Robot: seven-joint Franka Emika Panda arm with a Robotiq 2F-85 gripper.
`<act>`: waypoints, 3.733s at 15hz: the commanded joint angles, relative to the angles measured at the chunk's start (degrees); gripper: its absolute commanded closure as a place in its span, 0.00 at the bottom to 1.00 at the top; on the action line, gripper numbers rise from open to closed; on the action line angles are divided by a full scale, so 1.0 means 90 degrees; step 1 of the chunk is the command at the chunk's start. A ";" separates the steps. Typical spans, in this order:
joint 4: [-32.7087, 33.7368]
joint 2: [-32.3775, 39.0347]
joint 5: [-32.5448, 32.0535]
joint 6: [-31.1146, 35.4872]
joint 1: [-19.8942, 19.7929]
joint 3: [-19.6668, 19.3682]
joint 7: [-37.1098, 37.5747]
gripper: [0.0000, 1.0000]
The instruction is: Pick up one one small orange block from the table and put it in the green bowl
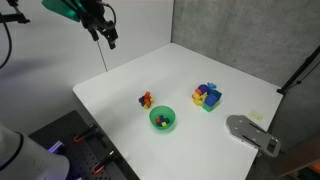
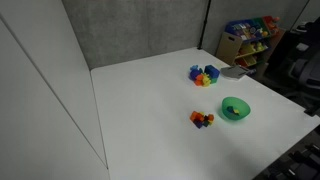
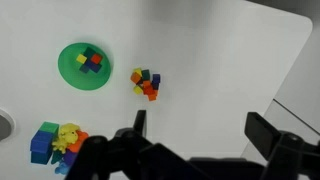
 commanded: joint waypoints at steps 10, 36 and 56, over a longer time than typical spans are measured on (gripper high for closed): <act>0.0266 0.0927 -0.0334 0.0462 -0.0354 0.0364 0.0547 0.00; 0.1613 0.6506 -0.1954 0.3457 -0.0114 -0.0323 0.2301 0.00; 0.3211 0.8700 -0.1627 0.3803 0.0455 -0.0790 0.2475 0.00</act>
